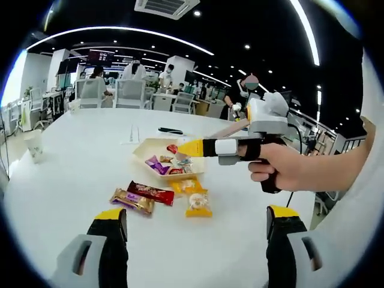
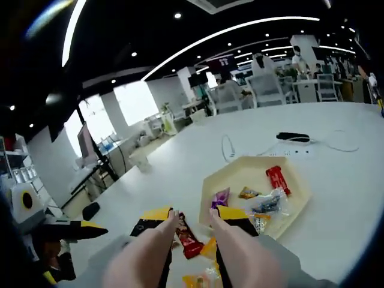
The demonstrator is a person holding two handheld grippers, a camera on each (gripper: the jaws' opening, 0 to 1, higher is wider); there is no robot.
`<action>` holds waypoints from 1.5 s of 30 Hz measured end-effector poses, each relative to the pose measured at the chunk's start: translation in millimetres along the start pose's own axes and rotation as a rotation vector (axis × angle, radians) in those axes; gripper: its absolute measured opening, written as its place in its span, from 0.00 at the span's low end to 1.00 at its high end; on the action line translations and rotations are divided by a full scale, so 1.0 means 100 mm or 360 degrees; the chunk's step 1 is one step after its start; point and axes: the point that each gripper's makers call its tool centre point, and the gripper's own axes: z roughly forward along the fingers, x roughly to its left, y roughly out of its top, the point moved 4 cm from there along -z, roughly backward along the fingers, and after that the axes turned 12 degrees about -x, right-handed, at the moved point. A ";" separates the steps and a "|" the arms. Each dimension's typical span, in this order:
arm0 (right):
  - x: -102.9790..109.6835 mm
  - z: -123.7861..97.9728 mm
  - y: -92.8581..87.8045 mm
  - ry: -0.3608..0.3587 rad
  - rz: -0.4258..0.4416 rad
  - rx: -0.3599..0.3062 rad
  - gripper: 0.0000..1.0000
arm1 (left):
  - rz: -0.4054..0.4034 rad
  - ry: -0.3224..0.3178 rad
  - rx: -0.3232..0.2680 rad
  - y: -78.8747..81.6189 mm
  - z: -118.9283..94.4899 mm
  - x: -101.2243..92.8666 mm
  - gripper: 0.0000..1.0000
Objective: Place the target food into the container with the food tongs after gripping and lifting it, then release it inside without dropping or visibly crushing the food.
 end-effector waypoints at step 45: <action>0.65 0.46 -0.66 0.0344 -0.0179 0.0234 0.28 | -0.0106 0.0164 -0.0053 0.06 -0.24 0.21 0.99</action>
